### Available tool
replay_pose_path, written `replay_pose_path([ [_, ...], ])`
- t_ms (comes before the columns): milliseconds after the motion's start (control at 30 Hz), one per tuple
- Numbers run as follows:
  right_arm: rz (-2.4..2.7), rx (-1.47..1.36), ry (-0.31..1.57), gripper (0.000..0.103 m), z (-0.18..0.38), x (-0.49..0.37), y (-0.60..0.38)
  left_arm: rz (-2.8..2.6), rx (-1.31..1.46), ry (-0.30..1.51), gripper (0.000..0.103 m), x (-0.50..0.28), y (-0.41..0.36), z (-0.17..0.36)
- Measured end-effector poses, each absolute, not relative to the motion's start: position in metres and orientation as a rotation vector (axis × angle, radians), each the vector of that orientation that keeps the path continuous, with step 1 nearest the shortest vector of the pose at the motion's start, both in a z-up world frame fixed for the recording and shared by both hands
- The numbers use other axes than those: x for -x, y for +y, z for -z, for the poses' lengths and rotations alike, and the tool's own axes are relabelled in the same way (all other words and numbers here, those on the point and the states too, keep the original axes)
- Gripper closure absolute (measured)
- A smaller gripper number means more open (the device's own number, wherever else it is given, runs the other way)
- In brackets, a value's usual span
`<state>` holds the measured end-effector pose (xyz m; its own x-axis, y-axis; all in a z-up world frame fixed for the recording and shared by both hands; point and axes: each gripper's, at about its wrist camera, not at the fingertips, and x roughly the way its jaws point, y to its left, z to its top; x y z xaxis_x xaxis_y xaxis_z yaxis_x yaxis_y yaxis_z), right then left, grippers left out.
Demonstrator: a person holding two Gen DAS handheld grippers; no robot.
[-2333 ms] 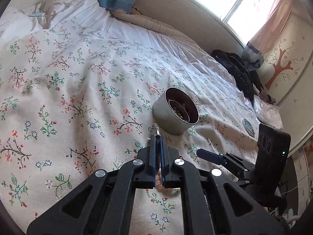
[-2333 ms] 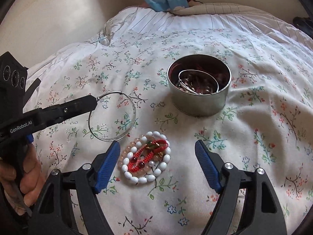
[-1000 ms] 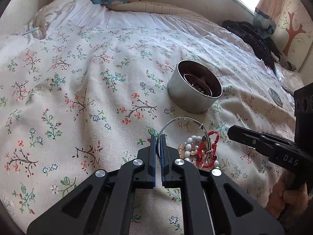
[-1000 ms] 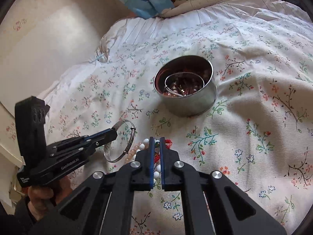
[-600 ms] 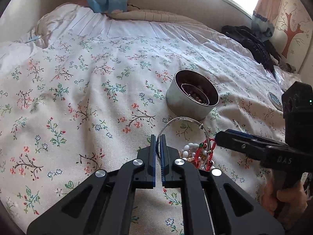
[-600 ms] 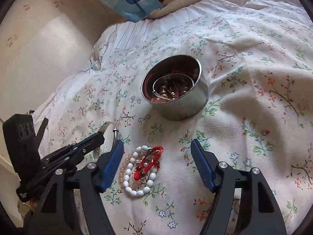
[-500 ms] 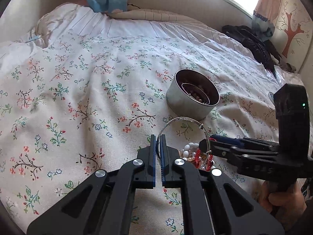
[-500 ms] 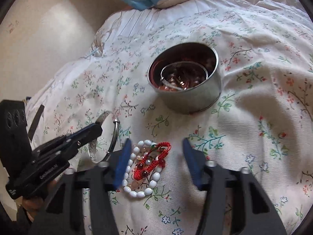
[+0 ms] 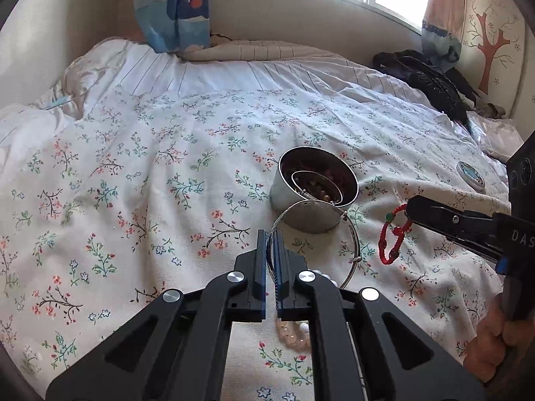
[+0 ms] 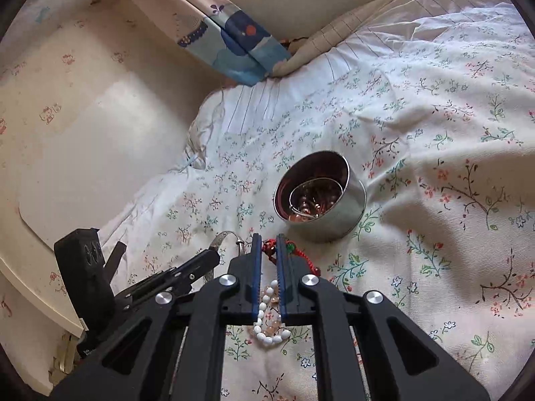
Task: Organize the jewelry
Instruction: 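Carry the hoop and red beads to the silver tin and open both grippers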
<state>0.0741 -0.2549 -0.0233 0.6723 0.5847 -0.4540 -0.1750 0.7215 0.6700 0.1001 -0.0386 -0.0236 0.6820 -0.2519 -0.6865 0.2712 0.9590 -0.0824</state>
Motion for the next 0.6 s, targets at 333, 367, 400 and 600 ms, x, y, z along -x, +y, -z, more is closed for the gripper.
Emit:
replay_pose_path([
  [333,-0.511,-0.641,0.588,0.094,0.002,-0.076,-0.262,0.307,-0.055,0.734,0.099,-0.107,-0.062,0.017],
  [367,-0.514,-0.642,0.582,0.094,0.001,-0.078,-0.261,0.308,-0.054,0.732,0.099,-0.108,-0.063,0.016],
  [400,-0.516,-0.643,0.578,0.094,0.001,-0.080,-0.261,0.310,-0.053,0.730,0.099,-0.110,-0.065,0.016],
  [600,-0.516,-0.649,0.559,0.094,-0.001,-0.094,-0.264,0.316,-0.034,0.723,0.099,-0.122,-0.071,0.014],
])
